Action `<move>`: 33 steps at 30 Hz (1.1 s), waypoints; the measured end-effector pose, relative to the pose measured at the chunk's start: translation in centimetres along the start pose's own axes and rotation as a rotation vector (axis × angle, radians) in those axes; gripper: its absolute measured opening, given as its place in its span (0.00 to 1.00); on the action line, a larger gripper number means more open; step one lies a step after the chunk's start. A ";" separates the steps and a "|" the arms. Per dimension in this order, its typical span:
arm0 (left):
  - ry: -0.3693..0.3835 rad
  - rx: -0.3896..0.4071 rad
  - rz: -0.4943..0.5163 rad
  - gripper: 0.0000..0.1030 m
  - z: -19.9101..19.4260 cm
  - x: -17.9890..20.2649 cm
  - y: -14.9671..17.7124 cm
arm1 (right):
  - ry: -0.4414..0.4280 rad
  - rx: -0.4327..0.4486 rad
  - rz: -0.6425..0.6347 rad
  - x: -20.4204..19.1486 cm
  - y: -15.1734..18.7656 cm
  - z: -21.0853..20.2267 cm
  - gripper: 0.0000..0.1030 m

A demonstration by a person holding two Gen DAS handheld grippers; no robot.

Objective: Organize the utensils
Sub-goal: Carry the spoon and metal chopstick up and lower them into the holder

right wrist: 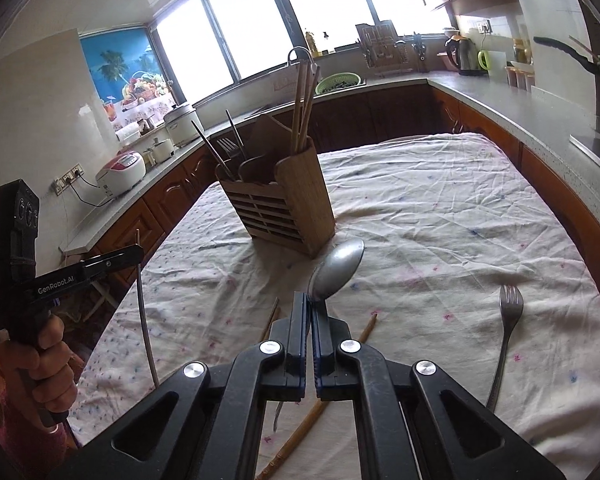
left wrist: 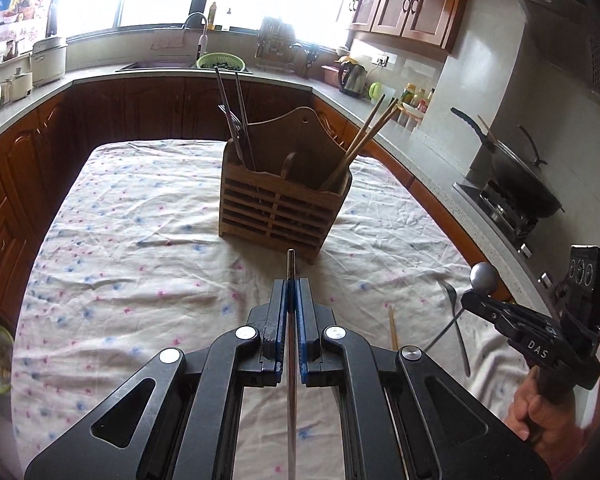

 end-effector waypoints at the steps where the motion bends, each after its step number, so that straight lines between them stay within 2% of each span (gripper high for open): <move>1: -0.001 0.012 -0.007 0.04 -0.5 -0.2 -0.1 | 0.000 0.008 -0.005 -0.3 -0.2 -0.2 0.02; 12: -0.015 0.108 -0.050 0.04 -3.9 -1.9 -1.4 | -0.012 0.047 -0.036 -2.4 -1.0 -1.1 0.02; 33: -0.019 0.199 -0.083 0.04 -6.5 -3.4 -3.5 | -0.029 0.081 -0.055 -4.3 -2.8 -1.0 0.02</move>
Point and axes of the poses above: each gripper's, at about its wrist camera, not at the fingertips, and z roughly the way its jaws point, x to its right, y to its underside, the point moved 10 cm from there along z, roughly the way its jaws point, and after that the axes turned 5 degrees about y, right-handed, at the moved point
